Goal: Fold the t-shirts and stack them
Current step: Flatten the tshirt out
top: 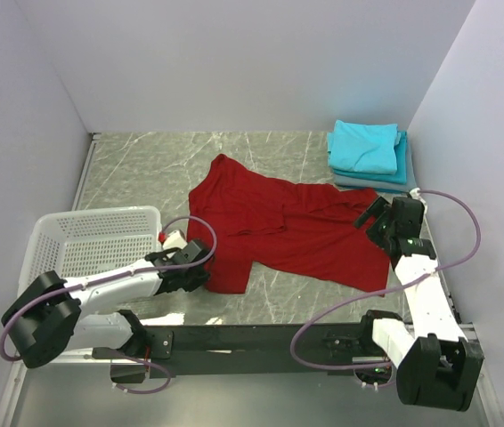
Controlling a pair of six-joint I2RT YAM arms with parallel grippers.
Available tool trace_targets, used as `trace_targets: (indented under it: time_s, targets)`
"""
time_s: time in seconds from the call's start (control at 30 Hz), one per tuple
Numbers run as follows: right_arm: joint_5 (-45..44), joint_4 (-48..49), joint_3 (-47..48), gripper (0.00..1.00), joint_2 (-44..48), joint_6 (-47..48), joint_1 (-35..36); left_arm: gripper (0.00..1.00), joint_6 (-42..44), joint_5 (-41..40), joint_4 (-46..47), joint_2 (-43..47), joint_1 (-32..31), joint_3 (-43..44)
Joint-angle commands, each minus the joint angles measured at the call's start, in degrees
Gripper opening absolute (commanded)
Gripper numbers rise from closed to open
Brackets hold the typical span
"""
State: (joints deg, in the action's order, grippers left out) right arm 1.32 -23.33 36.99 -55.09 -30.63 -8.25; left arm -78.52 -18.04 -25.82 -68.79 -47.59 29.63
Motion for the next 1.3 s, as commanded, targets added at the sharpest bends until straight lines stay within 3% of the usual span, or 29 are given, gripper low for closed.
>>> trace_targets:
  time_s: [0.0, 0.07, 0.4, 0.67, 0.97, 1.07, 1.1, 1.13, 1.27]
  targets:
    - [-1.2, -6.1, -1.0, 0.95, 3.3, -0.7, 0.0, 0.11, 2.3, -1.5, 1.0, -2.3, 0.4, -0.2]
    - [-0.5, -8.3, -1.7, 0.95, 4.5, -2.0, 0.0, 0.01, 4.1, -0.8, 2.8, -3.4, 0.7, 0.1]
    - [1.1, -25.5, -4.9, 0.95, 7.5, -11.2, 0.1, 0.0, 9.6, 0.5, 7.7, -2.6, 1.6, -0.3]
    - [-6.1, -28.8, -7.3, 0.95, 9.0, -18.8, 0.0, 0.0, 11.1, -1.8, 8.1, 4.9, 1.7, -2.3]
    - [-8.4, -23.2, -13.0, 0.93, 6.2, -24.6, 0.0, 0.0, 14.2, -3.7, 8.7, 6.9, 2.4, -1.9]
    - [-9.9, -20.5, -13.8, 0.86, 4.4, -24.8, 0.0, 0.0, 14.6, -3.3, 9.2, 6.8, 2.8, -2.2]
    - [-9.9, -19.2, -13.9, 0.82, 3.9, -24.9, 0.0, 0.0, 14.6, -3.2, 9.4, 6.7, 2.9, -2.2]
    - [-10.0, -18.3, -14.1, 0.71, 3.5, -24.7, 0.0, 0.0, 14.9, -3.1, 9.4, 6.7, 3.1, -2.0]
    - [-12.1, -16.6, -13.9, 0.6, 1.3, -24.8, 0.0, 0.0, 15.4, -3.3, 9.1, 6.2, 3.6, -1.5]
